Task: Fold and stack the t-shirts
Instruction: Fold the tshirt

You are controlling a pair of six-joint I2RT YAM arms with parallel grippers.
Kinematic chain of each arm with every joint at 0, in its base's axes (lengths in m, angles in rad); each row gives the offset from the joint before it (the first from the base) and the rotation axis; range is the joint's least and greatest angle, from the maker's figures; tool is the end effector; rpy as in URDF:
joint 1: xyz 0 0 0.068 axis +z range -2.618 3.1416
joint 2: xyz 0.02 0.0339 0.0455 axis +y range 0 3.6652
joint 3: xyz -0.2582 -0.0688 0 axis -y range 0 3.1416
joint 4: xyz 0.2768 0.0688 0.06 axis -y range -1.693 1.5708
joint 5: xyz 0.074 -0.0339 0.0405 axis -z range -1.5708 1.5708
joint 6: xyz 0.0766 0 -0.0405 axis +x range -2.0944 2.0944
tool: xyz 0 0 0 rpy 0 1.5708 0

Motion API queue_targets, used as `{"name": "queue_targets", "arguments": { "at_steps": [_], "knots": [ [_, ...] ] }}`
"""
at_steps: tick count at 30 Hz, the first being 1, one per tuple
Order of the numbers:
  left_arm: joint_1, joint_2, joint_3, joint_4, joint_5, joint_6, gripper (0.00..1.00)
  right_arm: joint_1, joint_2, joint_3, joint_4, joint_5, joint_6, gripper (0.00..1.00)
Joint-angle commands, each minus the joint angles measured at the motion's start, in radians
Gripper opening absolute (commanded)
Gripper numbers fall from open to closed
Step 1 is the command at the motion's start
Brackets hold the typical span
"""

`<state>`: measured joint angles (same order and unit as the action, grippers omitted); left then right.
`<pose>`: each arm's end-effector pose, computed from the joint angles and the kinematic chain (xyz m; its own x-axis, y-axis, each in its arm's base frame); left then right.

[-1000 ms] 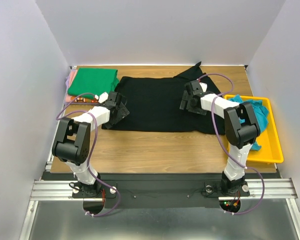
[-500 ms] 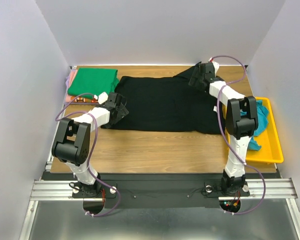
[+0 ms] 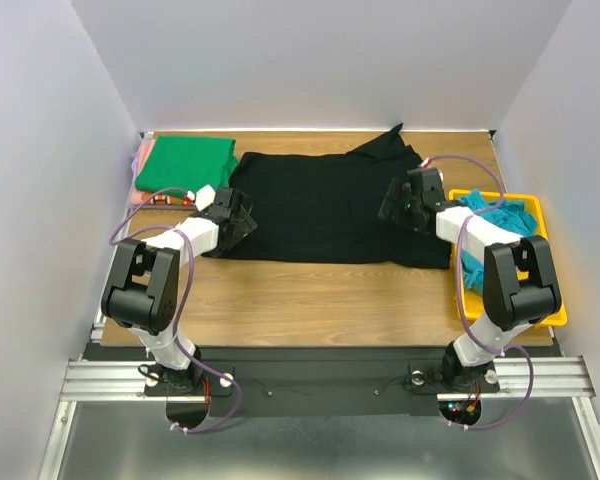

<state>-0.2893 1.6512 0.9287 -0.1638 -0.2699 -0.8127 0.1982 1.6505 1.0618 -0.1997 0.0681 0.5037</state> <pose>0.3715 -0.0893 0.1183 -0.5929 -0.5537 -0.5847 -0.4612 0.8287 -0.3171 0.4031 0.0756 0.1604 -0.6811 0.3544 -0.6407 0.2048 0.9323 0.2980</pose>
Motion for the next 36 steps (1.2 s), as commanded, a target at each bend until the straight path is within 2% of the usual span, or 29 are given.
{"name": "queue_targets", "arguments": {
  "at_steps": [1, 8, 11, 13, 17, 21, 26, 29, 33, 36],
  "knots": [
    [-0.001, -0.04, -0.077, -0.062, 0.006, -0.016, 0.98, 0.041, -0.024, -0.109, 0.017, -0.056, 0.044, 1.0],
    [-0.01, -0.165, -0.244, -0.057, 0.049, -0.066, 0.98, 0.041, -0.106, -0.307, -0.015, -0.062, 0.136, 1.0],
    [-0.025, -0.255, -0.346, -0.083, 0.07, -0.132, 0.98, 0.041, -0.242, -0.434, -0.059, -0.057, 0.177, 1.0],
    [-0.037, -0.316, -0.392, -0.101, 0.089, -0.122, 0.98, 0.041, -0.352, -0.518, -0.089, -0.063, 0.2, 1.0],
    [-0.073, -0.56, -0.462, -0.157, 0.133, -0.232, 0.98, 0.041, -0.512, -0.602, -0.144, -0.129, 0.208, 1.0],
    [-0.074, -0.708, -0.475, -0.33, 0.068, -0.289, 0.99, 0.041, -0.618, -0.628, -0.221, -0.139, 0.214, 1.0],
    [-0.079, -0.858, -0.502, -0.358, 0.113, -0.329, 0.99, 0.041, -0.711, -0.645, -0.267, -0.168, 0.216, 1.0],
    [-0.08, -0.912, -0.487, -0.388, 0.139, -0.315, 0.99, 0.041, -0.719, -0.603, -0.286, -0.198, 0.191, 1.0],
    [-0.08, -0.961, -0.423, -0.465, 0.069, -0.333, 0.99, 0.041, -0.738, -0.504, -0.313, -0.194, 0.154, 1.0],
    [-0.08, -0.943, -0.331, -0.438, 0.006, -0.275, 0.99, 0.041, -0.732, -0.419, -0.314, -0.168, 0.122, 1.0]
  ]
}}
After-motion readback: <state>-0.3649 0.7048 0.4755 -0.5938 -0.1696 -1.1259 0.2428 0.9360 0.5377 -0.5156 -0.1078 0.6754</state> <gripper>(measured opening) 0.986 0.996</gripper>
